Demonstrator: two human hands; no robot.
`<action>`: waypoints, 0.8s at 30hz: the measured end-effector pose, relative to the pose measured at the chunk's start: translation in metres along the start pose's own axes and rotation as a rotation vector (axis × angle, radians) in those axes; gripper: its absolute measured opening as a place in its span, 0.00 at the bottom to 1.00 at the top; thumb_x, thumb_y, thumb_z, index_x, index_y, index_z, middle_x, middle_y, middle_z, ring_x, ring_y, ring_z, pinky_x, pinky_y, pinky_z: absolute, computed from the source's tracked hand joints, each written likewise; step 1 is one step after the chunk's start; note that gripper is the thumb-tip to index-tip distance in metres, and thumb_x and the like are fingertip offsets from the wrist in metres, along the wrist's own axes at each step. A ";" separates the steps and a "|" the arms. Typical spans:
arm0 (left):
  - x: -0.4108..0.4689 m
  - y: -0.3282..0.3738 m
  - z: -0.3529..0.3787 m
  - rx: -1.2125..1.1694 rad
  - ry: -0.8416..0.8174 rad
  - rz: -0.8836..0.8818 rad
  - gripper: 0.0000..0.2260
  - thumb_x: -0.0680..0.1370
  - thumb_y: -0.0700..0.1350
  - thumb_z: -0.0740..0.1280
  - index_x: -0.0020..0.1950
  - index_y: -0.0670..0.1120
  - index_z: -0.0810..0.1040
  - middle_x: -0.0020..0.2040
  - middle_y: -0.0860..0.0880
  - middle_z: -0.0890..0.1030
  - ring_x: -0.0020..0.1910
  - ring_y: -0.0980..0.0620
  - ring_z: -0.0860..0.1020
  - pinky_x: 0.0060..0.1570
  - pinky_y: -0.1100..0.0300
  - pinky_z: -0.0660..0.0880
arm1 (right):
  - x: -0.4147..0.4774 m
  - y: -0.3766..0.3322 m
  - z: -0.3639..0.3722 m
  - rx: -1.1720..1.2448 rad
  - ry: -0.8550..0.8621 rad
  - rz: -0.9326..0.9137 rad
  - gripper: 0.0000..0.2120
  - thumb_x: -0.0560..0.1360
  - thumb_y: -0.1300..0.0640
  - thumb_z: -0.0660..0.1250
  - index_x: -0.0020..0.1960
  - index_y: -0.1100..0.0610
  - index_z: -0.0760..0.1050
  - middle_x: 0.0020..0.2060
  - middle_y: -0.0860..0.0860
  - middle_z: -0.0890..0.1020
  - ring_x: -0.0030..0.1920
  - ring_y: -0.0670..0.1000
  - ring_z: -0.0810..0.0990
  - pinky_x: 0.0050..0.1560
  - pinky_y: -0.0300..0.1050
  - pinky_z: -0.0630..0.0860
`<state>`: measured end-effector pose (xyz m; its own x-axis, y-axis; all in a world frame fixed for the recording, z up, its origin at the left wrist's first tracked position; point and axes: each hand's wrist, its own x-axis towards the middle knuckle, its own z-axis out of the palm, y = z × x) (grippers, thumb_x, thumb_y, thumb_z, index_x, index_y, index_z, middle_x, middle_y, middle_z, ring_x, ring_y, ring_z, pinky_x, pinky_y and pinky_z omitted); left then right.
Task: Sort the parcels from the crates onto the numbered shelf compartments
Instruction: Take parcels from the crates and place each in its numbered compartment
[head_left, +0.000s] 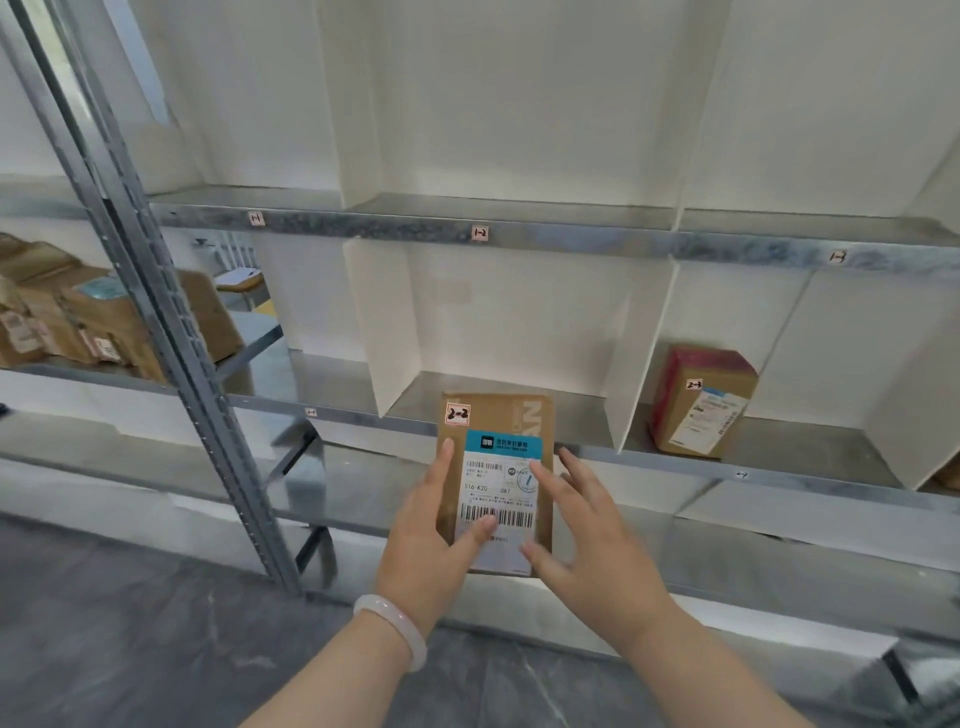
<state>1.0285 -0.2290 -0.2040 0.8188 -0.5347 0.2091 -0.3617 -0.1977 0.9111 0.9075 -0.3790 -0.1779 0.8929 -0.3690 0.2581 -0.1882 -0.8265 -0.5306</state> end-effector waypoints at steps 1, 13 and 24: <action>0.006 -0.004 0.002 0.003 -0.005 -0.003 0.40 0.76 0.48 0.73 0.74 0.73 0.52 0.65 0.64 0.72 0.66 0.59 0.73 0.64 0.50 0.76 | 0.005 0.004 0.003 0.000 -0.004 0.005 0.35 0.75 0.42 0.67 0.73 0.33 0.50 0.75 0.34 0.44 0.75 0.40 0.51 0.70 0.45 0.66; 0.142 -0.076 -0.011 -0.050 -0.093 -0.055 0.39 0.76 0.43 0.72 0.74 0.72 0.54 0.65 0.61 0.74 0.65 0.60 0.75 0.54 0.67 0.77 | 0.123 0.024 0.052 -0.047 -0.072 0.084 0.35 0.75 0.41 0.65 0.71 0.28 0.44 0.75 0.33 0.43 0.74 0.37 0.49 0.70 0.40 0.62; 0.280 -0.147 -0.026 -0.085 -0.159 -0.023 0.42 0.77 0.48 0.70 0.74 0.74 0.42 0.71 0.59 0.69 0.69 0.55 0.72 0.61 0.51 0.78 | 0.230 0.038 0.120 -0.122 -0.103 0.180 0.38 0.77 0.39 0.61 0.70 0.30 0.34 0.76 0.35 0.43 0.75 0.43 0.57 0.69 0.47 0.69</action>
<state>1.3230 -0.3280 -0.2700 0.7431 -0.6553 0.1355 -0.2992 -0.1443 0.9432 1.1545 -0.4444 -0.2358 0.8763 -0.4748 0.0816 -0.3902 -0.7989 -0.4577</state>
